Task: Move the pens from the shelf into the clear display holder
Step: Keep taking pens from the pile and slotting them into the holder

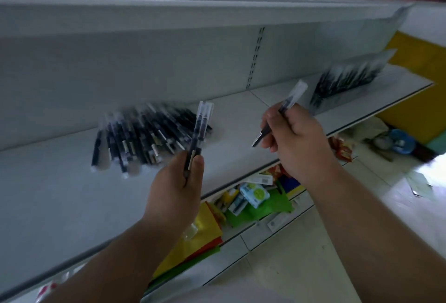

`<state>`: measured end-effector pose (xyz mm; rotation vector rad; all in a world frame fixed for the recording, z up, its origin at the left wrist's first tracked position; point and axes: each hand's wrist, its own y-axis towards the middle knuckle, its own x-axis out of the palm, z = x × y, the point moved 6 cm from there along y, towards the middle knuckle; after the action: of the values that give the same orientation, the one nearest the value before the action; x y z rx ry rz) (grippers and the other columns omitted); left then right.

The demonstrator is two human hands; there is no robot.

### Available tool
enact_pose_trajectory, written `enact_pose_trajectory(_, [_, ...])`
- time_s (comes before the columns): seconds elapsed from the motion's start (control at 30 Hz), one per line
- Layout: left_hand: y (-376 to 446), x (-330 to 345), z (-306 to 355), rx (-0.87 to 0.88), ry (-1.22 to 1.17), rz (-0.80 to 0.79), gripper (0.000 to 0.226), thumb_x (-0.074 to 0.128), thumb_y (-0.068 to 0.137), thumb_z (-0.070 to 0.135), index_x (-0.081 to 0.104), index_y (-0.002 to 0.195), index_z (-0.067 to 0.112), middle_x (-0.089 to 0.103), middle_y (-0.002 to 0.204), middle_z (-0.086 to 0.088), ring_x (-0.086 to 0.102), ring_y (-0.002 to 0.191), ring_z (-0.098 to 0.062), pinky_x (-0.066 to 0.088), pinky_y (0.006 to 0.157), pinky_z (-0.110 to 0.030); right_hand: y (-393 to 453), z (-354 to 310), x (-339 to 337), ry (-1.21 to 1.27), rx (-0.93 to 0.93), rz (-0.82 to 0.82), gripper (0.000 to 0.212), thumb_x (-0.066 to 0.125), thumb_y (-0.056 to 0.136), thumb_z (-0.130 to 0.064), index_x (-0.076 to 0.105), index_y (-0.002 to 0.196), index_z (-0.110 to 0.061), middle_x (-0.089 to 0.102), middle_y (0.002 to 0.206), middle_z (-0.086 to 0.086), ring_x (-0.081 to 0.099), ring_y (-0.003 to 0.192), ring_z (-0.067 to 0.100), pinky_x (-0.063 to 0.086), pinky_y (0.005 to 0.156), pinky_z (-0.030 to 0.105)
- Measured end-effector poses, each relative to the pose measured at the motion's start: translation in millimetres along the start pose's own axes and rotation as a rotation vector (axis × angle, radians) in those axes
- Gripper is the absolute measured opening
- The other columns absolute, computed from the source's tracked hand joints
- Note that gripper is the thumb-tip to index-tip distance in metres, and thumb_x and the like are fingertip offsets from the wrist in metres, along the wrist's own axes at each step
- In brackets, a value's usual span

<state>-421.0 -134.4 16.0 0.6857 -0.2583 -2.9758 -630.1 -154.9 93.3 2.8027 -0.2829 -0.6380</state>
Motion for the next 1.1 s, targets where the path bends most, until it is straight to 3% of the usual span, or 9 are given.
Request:
enact_pose_trajectory(0.13, [-2, 59, 31, 0.065, 0.043, -0.075, 0.031, 0.038, 0.099, 0.039, 0.046, 0.072, 0.025, 0.052, 0.055, 0.001, 0.05, 0.05, -0.011, 0.036, 0.048, -0.03, -16, 24, -67, -0.152, 0.009, 0.088, 0.019, 0.047, 0.101, -0.029, 0.06, 0.09, -0.02, 0.064, 0.067, -0.003, 0.061, 0.057, 0.003, 0.047, 0.06, 0.022])
enact_pose_trajectory(0.23, [-11, 112, 63, 0.119, 0.023, -0.132, 0.03, 0.037, 0.099, 0.039, 0.047, 0.075, 0.026, 0.055, 0.06, 0.0, 0.054, 0.06, -0.01, 0.036, 0.048, -0.027, -29, 46, -126, -0.2, 0.014, 0.154, 0.008, 0.054, 0.098, -0.026, 0.055, 0.094, -0.033, 0.067, 0.075, -0.009, 0.064, 0.062, 0.004, 0.053, 0.064, 0.029])
enact_pose_trajectory(0.37, [-23, 189, 99, 0.163, -0.039, -0.183, 0.032, 0.035, 0.099, 0.049, 0.049, 0.076, 0.033, 0.053, 0.061, 0.008, 0.05, 0.055, -0.012, 0.041, 0.054, -0.037, -39, 72, -209, -0.216, 0.002, 0.212, 0.013, 0.059, 0.096, -0.022, 0.052, 0.101, -0.031, 0.068, 0.084, -0.005, 0.066, 0.064, 0.008, 0.059, 0.071, 0.042])
enact_pose_trajectory(0.5, [-31, 267, 137, 0.168, -0.097, -0.235, 0.029, 0.036, 0.097, 0.052, 0.047, 0.073, 0.04, 0.047, 0.056, 0.012, 0.041, 0.049, -0.013, 0.042, 0.049, -0.05, -40, 93, -294, -0.195, -0.044, 0.266, 0.007, 0.05, 0.101, -0.024, 0.052, 0.096, -0.028, 0.068, 0.079, -0.005, 0.065, 0.06, 0.014, 0.057, 0.066, 0.042])
enact_pose_trajectory(0.6, [-38, 314, 168, 0.196, -0.08, -0.245, 0.032, 0.036, 0.097, 0.052, 0.05, 0.075, 0.035, 0.051, 0.059, 0.007, 0.05, 0.055, -0.021, 0.048, 0.056, -0.052, -39, 116, -341, -0.2, -0.037, 0.289, 0.013, 0.044, 0.103, -0.027, 0.054, 0.096, -0.022, 0.068, 0.079, -0.002, 0.065, 0.061, 0.015, 0.055, 0.063, 0.039])
enact_pose_trajectory(0.73, [-36, 359, 192, 0.191, -0.057, -0.281, 0.043, 0.032, 0.09, 0.059, 0.052, 0.079, 0.022, 0.055, 0.065, -0.004, 0.053, 0.059, -0.023, 0.047, 0.057, -0.047, -26, 144, -381, -0.266, -0.027, 0.299, 0.016, 0.048, 0.101, -0.031, 0.058, 0.098, -0.018, 0.065, 0.081, -0.003, 0.066, 0.069, 0.012, 0.056, 0.067, 0.045])
enact_pose_trajectory(0.9, [-3, 399, 199, 0.167, -0.042, -0.287, 0.038, 0.035, 0.094, 0.052, 0.05, 0.077, 0.021, 0.051, 0.061, -0.004, 0.044, 0.051, -0.016, 0.041, 0.05, -0.043, 18, 180, -406, -0.284, -0.028, 0.345, 0.001, 0.058, 0.096, -0.028, 0.058, 0.095, -0.029, 0.066, 0.081, -0.003, 0.067, 0.077, 0.015, 0.057, 0.071, 0.047])
enact_pose_trajectory(1.0, [22, 422, 205, 0.159, -0.032, -0.289, 0.047, 0.03, 0.086, 0.062, 0.052, 0.078, 0.022, 0.054, 0.062, -0.007, 0.05, 0.053, -0.021, 0.043, 0.051, -0.047, 50, 204, -415, -0.289, -0.011, 0.355, 0.004, 0.061, 0.094, -0.029, 0.058, 0.094, -0.026, 0.066, 0.078, -0.003, 0.067, 0.075, 0.017, 0.055, 0.069, 0.046])
enact_pose_trajectory(1.1, [60, 452, 213, 0.169, -0.011, -0.291, 0.037, 0.032, 0.092, 0.055, 0.049, 0.075, 0.027, 0.051, 0.06, -0.001, 0.05, 0.057, -0.014, 0.041, 0.055, -0.038, 86, 221, -429, -0.295, -0.006, 0.361, 0.006, 0.056, 0.097, -0.031, 0.059, 0.094, -0.025, 0.067, 0.077, -0.003, 0.067, 0.075, 0.016, 0.055, 0.07, 0.046])
